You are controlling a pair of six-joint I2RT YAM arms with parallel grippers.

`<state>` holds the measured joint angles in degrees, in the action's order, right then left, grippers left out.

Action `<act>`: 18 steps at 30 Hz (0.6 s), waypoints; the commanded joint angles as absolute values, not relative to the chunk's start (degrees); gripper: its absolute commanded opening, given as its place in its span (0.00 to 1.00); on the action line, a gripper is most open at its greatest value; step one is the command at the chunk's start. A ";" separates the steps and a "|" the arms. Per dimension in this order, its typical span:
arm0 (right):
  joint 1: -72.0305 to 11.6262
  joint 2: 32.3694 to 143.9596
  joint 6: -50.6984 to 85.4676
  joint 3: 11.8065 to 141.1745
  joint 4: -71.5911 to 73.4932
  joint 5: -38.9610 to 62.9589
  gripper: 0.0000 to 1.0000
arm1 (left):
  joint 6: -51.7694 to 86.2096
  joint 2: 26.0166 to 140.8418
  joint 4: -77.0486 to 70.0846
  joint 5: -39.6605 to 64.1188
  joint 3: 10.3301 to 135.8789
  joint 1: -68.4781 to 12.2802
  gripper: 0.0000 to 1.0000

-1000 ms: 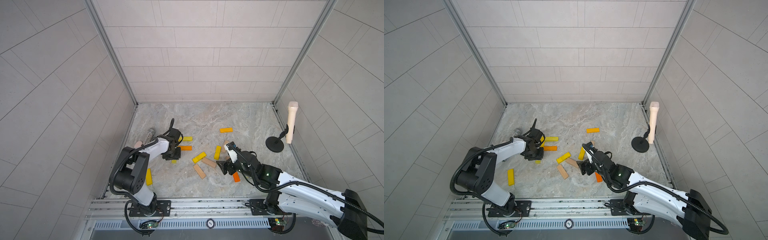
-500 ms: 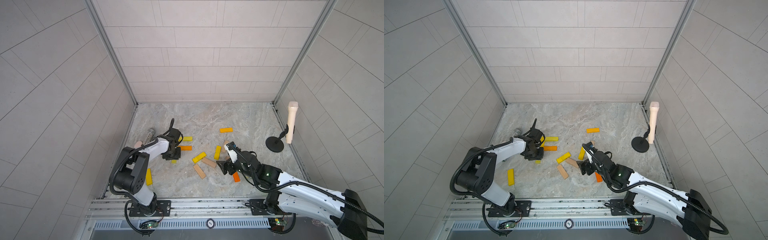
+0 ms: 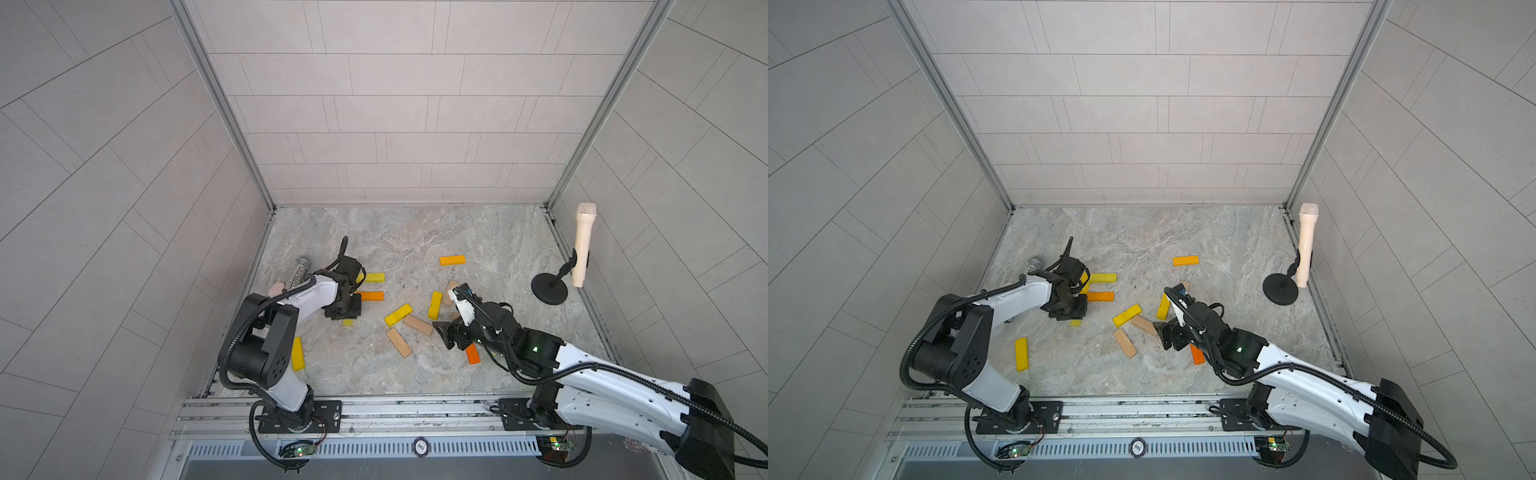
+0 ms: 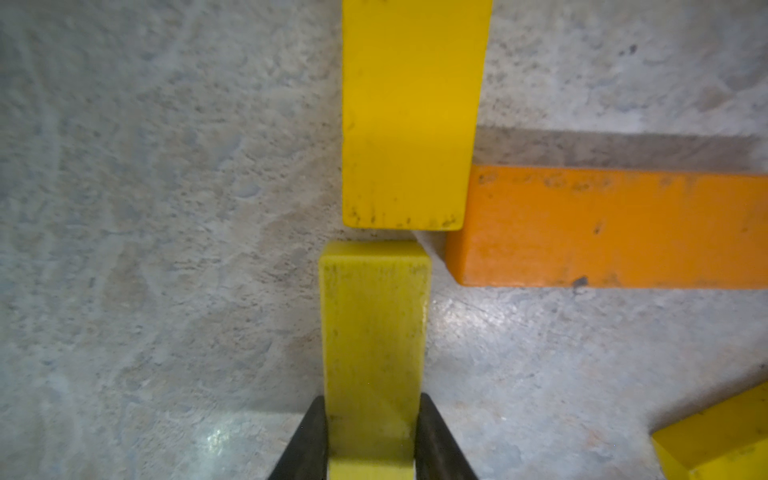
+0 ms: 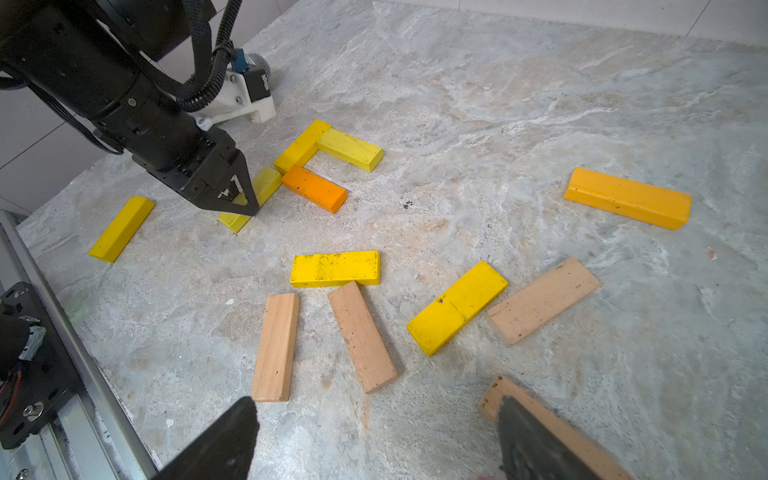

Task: Assemble the number 8 with building blocks
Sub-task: Assemble the building block at the center of the board.

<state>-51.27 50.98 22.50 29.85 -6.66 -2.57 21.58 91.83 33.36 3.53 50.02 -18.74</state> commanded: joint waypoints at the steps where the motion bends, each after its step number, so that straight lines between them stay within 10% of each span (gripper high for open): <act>1: -50.80 49.98 22.50 29.07 -6.08 -2.81 0.91 | 21.27 91.42 33.73 2.97 51.25 -18.29 0.33; 18: -50.56 50.17 22.76 28.57 -5.80 -2.72 0.91 | 20.33 92.74 33.12 3.93 51.81 -18.27 0.33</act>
